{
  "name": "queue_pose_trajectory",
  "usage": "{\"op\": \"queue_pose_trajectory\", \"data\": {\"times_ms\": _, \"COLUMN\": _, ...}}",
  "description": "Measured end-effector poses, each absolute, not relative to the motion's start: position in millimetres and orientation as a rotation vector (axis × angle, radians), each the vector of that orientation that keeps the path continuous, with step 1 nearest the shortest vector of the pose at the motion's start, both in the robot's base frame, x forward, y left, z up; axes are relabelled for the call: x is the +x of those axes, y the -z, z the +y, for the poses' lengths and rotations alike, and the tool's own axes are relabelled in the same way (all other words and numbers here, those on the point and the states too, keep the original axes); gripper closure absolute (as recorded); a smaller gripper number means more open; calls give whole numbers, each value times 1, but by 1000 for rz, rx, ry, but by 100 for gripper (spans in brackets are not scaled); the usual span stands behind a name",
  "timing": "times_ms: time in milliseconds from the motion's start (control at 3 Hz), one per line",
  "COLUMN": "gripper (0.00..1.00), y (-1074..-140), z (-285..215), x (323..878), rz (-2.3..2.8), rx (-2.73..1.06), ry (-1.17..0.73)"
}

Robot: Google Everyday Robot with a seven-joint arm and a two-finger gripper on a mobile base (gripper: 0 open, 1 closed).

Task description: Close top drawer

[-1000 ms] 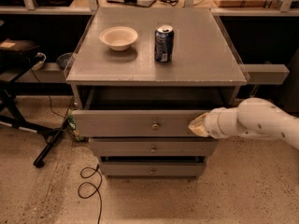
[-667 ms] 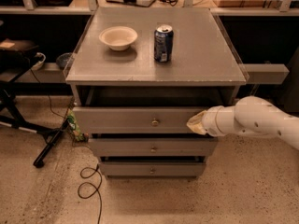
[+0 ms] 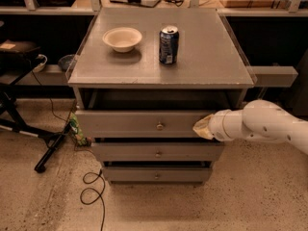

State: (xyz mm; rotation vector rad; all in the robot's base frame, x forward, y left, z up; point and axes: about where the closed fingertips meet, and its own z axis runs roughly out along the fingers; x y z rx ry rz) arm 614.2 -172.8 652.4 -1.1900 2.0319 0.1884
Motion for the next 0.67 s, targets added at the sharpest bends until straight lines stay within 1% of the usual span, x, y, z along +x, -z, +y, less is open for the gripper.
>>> {"op": "queue_pose_trajectory", "data": {"times_ms": 333, "gripper": 36, "y": -652, "z": -173, "x": 614, "rz": 2032, "rx": -1190, "ry": -188}}
{"op": "queue_pose_trajectory", "data": {"times_ms": 667, "gripper": 6, "y": -652, "z": -173, "x": 614, "rz": 2032, "rx": -1190, "ry": -189}}
